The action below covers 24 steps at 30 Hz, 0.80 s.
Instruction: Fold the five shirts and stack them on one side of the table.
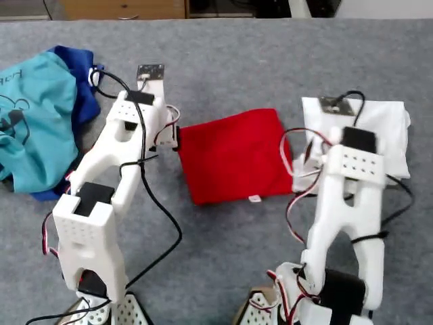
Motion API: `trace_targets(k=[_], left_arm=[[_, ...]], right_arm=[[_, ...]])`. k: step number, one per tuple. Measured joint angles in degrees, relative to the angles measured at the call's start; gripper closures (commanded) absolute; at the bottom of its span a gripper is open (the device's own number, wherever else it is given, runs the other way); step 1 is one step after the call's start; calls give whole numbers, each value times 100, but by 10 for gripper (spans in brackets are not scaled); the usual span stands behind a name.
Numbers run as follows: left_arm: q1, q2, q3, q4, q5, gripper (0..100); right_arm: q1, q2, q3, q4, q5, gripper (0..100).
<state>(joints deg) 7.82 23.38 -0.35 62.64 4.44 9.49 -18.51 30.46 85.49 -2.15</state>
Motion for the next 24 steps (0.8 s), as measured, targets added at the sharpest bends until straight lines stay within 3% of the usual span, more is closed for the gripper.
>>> trace_targets(k=[3,6,9,24], left_arm=[[-114,-9,396,-501,0,816],[-167,-9,475,-633,9,816],[-193,-26,501,-668,0,816],[-325,-79,677,-949,0,816]], right_arm=[[-404,273,281,-607,-492,902],[-686,659,457,-1354,-1143,772],[-791,993,492,-2057,-1723,709],[-1011,2180,492,-3200,-2760,702]])
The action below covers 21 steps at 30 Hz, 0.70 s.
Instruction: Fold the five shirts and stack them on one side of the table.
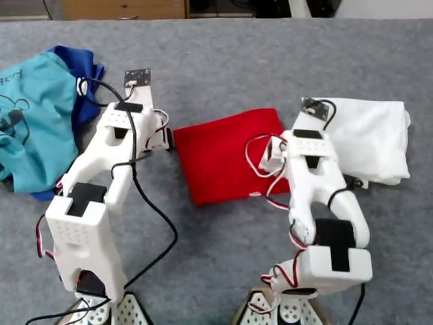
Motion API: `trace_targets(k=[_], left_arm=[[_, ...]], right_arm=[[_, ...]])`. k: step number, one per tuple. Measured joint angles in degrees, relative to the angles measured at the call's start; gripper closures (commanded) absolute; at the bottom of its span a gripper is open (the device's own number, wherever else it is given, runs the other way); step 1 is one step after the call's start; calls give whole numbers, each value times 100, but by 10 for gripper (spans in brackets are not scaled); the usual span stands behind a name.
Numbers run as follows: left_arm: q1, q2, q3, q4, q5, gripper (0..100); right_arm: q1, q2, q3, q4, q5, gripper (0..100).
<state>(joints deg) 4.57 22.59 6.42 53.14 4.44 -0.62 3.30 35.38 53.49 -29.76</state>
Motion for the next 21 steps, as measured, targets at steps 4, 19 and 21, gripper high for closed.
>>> trace_targets(k=[4,19,21], left_arm=[[0,-26,35,-53,0,816],[0,-26,62,-79,-246,816],[0,-26,62,-79,-273,816]], right_arm=[[-273,9,0,-123,-308,703],[-448,62,0,-273,-501,929],[-440,62,0,-273,-448,933]])
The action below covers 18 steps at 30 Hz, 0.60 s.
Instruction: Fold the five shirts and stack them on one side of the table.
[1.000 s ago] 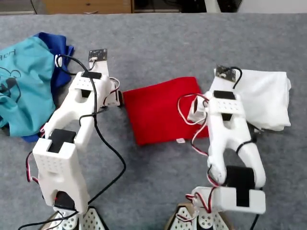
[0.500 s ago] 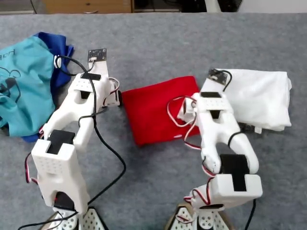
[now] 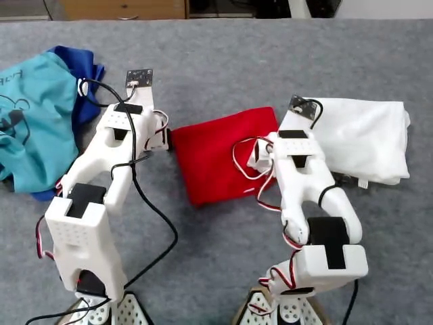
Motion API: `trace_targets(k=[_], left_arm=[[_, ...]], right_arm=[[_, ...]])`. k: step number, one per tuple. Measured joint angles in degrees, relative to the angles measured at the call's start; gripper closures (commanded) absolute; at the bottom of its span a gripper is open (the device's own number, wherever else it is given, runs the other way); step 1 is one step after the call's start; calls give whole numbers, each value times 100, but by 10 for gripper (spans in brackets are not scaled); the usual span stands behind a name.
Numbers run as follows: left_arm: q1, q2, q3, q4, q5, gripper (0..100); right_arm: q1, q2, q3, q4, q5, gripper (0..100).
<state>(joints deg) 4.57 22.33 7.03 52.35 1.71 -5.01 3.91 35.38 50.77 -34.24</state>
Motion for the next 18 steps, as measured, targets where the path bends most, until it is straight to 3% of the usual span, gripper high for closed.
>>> trace_targets(k=[6,9,18], left_arm=[[0,0,0,0,-9,816],[0,0,0,0,-9,816],[0,-44,0,18,-9,815]], right_arm=[[0,0,-35,9,26,937],[0,0,-44,9,26,995],[0,9,-149,9,26,995]])
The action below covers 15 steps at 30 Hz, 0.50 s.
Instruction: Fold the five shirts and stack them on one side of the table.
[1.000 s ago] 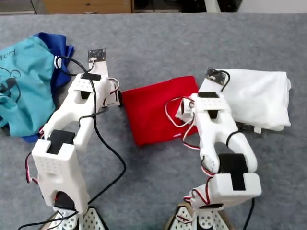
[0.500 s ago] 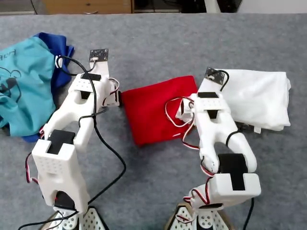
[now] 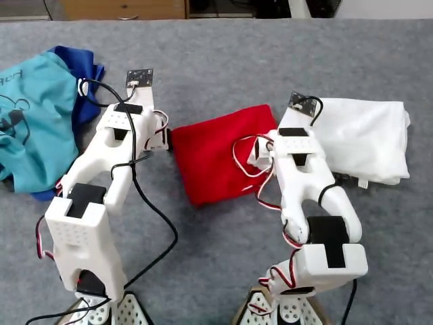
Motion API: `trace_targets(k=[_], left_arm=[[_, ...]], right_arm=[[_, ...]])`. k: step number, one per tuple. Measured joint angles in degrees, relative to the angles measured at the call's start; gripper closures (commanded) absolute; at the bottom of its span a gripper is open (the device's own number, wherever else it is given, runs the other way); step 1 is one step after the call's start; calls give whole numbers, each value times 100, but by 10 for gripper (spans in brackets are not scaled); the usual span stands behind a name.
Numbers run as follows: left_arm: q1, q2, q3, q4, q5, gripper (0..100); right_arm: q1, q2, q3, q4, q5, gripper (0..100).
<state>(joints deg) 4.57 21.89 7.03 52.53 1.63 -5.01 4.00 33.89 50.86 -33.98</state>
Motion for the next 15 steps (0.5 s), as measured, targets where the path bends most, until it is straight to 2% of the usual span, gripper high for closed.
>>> trace_targets(k=[8,15], left_arm=[[0,-563,-360,1064,826,810],[615,-712,-677,1503,1538,809]], right_arm=[[97,18,0,0,0,995],[167,18,18,-114,0,995]])
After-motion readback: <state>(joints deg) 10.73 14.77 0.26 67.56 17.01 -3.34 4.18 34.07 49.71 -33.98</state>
